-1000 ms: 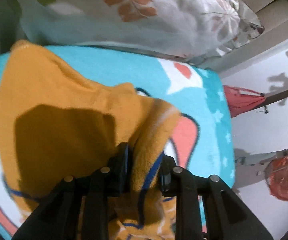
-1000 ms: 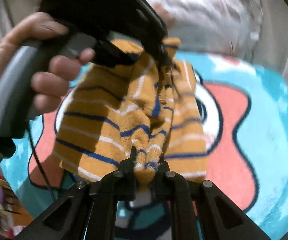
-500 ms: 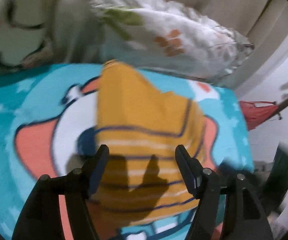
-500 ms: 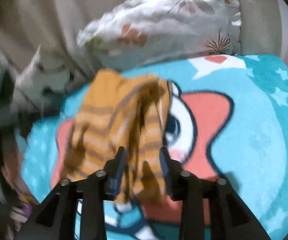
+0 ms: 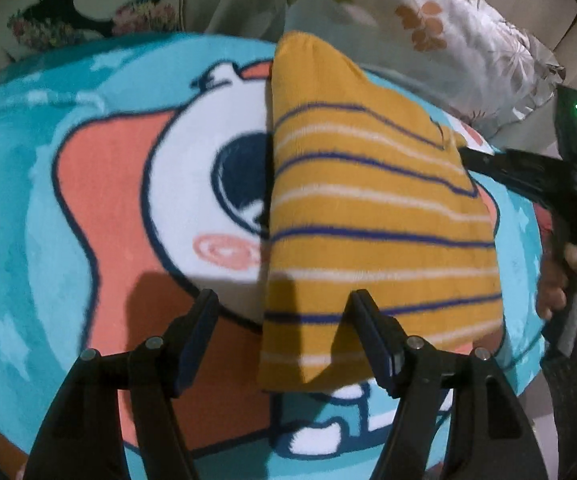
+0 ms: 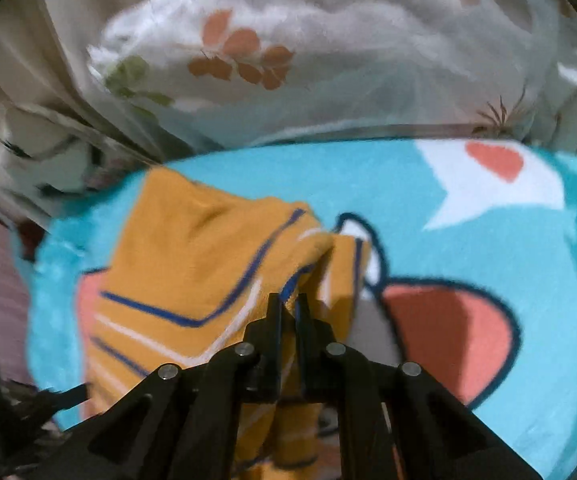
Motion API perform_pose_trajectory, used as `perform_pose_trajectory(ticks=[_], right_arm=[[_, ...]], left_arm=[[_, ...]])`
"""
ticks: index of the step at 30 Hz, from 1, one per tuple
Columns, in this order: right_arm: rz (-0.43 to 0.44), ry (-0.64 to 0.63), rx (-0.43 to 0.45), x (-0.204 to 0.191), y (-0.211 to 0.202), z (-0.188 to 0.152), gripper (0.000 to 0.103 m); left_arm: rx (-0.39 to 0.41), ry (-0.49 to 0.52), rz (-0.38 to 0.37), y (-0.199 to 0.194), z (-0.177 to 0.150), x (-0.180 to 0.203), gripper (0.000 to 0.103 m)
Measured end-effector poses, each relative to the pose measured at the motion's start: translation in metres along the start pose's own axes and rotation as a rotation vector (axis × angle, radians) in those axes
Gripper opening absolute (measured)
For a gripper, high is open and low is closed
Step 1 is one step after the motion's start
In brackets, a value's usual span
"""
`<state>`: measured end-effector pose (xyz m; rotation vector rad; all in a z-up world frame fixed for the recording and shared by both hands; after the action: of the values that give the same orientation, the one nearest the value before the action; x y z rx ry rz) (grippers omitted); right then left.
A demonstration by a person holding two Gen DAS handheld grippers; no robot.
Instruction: Fold small clothes
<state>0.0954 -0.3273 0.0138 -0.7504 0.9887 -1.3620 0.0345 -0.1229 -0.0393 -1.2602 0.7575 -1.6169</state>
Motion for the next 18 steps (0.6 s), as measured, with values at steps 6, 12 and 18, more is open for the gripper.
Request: perform_pose_trajectory(ticks=[6, 12, 18], right_arm=[[-0.114, -0.08, -0.001, -0.008, 0.017, -0.008, 0.006], [-0.157, 0.019, 0.031, 0.029, -0.005, -0.01, 0.0], [0.142, 0.167, 0.05, 0.036, -0.046, -0.025, 0.004]], left_arm=[[-0.01, 0.014, 0.0, -0.001, -0.008, 0.008, 0.068], [-0.002, -0.011, -0.031, -0.011, -0.011, 0.013, 0.068], [0.011, -0.018, -0.052, -0.017, -0.013, 0.018, 0.068]])
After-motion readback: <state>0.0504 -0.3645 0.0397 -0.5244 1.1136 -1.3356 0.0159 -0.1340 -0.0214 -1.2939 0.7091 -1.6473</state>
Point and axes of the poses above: each gripper's, at about its wrist camera, not at the fingertips, and y roughly the way its jaws point, x to its right, z to its top, the point moved 7 cm from there along y, roughly the way its jaws point, and after that the axes turned 8 degrees about -z, right-handed, at the moved point
